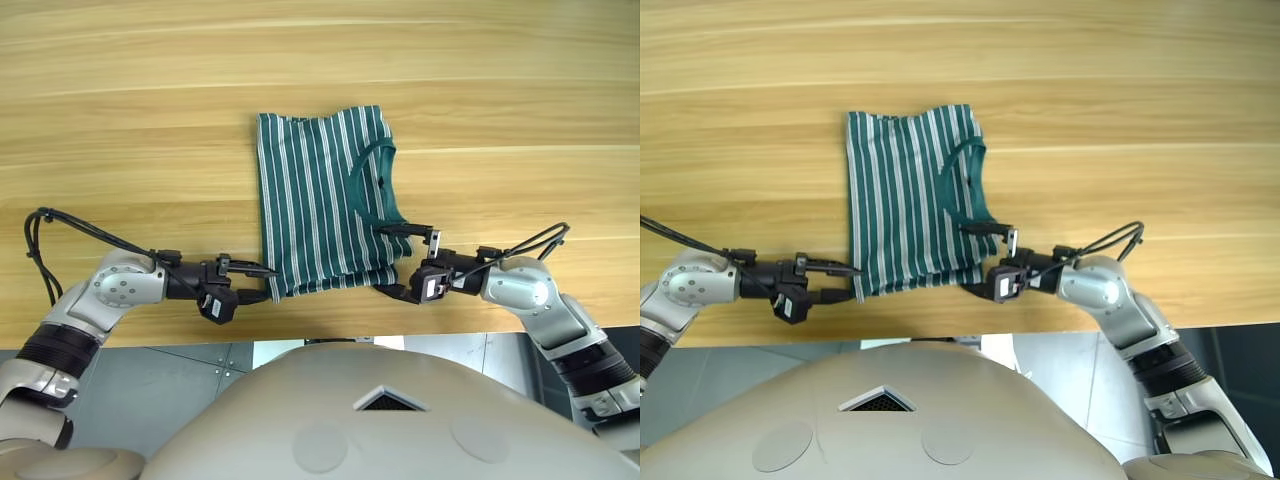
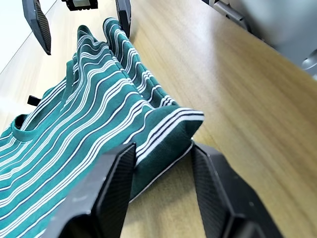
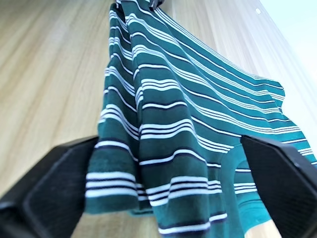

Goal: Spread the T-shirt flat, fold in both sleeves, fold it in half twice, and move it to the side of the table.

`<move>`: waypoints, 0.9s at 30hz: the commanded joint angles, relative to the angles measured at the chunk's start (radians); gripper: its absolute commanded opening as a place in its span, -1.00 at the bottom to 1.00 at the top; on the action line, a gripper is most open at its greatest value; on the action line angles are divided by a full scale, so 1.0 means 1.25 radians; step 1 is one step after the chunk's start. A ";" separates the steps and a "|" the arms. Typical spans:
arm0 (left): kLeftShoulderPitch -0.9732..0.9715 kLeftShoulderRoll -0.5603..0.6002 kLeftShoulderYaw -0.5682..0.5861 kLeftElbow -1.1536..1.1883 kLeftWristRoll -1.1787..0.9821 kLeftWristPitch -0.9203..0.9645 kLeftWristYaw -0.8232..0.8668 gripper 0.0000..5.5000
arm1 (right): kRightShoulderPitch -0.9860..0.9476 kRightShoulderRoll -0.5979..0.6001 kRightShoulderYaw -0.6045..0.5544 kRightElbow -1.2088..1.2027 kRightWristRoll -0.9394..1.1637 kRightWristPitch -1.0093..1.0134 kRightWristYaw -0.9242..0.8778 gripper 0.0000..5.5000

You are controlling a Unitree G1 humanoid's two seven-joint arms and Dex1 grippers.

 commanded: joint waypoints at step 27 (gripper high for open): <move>-0.015 -0.002 -0.039 0.023 0.095 0.014 0.005 -0.91 | 0.027 -0.037 -0.010 0.056 -0.061 0.075 0.017 -0.97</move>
